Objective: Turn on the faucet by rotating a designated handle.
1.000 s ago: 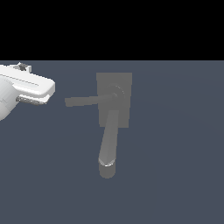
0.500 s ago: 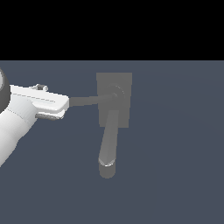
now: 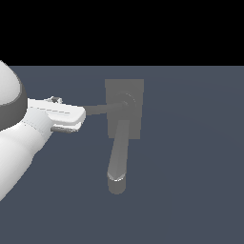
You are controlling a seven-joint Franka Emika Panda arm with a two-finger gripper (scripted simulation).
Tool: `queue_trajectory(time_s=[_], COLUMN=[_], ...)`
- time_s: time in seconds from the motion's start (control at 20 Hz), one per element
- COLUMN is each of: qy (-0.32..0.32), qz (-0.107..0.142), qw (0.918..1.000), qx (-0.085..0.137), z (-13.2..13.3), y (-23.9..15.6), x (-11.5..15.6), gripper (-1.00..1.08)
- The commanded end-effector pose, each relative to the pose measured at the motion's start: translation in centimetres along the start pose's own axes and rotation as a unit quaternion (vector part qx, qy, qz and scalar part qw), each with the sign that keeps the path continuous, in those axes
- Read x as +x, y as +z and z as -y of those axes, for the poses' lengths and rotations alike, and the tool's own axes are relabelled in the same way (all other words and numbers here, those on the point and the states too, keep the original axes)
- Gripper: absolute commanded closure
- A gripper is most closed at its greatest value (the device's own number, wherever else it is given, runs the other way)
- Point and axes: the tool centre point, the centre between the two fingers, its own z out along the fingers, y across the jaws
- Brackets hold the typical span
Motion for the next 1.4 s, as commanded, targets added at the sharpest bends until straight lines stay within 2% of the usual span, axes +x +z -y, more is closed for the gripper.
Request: queue_trajectory(time_s=[0.0, 0.3, 0.7, 0.9, 1.35], qy=[-0.009, -0.044, -0.091, -0.101, -0.102], qz=[-0.008, -0.04, -0.086, -0.092, -0.088], qw=[0.9999, 0.9981, 0.9913, 0.9896, 0.9901], qx=[0.004, 0.018, 0.043, 0.045, 0.038], z=[0.8, 3.7, 8.2, 9.0, 8.9], y=[-0.1, -0.7, -1.9, -2.1, -2.0], x=[0.6, 3.1, 6.3, 6.6, 5.9], gripper=[1.08, 1.08, 1.08, 1.08, 1.08])
